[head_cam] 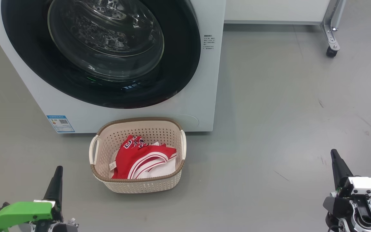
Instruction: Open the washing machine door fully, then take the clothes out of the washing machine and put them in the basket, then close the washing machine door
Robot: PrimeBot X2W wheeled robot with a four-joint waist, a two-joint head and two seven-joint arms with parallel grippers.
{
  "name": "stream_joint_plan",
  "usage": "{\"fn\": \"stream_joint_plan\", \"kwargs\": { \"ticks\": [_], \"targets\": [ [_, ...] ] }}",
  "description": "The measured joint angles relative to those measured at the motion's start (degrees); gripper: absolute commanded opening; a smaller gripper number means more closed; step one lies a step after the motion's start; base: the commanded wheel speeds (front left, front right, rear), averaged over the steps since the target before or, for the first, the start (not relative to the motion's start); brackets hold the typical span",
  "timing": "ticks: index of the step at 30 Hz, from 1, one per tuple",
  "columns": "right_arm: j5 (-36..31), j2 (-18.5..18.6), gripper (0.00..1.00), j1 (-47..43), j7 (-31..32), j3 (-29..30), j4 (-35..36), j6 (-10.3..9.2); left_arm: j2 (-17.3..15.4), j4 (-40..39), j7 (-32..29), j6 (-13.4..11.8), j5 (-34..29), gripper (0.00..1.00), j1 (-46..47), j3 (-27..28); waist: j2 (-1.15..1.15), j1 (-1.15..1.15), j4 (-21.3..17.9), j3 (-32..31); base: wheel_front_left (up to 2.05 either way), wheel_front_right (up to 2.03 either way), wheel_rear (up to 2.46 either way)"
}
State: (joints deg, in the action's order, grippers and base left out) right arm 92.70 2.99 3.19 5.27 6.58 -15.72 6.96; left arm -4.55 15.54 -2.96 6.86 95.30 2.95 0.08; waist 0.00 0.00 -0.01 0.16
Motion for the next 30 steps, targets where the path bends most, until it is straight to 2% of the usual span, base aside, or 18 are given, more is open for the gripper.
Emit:
{"fn": "stream_joint_plan", "kwargs": {
  "ticks": [30],
  "targets": [
    [0.0,-0.13,0.0,0.12,0.04,0.09,0.0,0.01,0.0,0.32,0.0,0.01,0.0,0.0,0.06,0.14,0.0,0.0,0.01,-0.01,0.0,0.0,0.0]
  ]
}}
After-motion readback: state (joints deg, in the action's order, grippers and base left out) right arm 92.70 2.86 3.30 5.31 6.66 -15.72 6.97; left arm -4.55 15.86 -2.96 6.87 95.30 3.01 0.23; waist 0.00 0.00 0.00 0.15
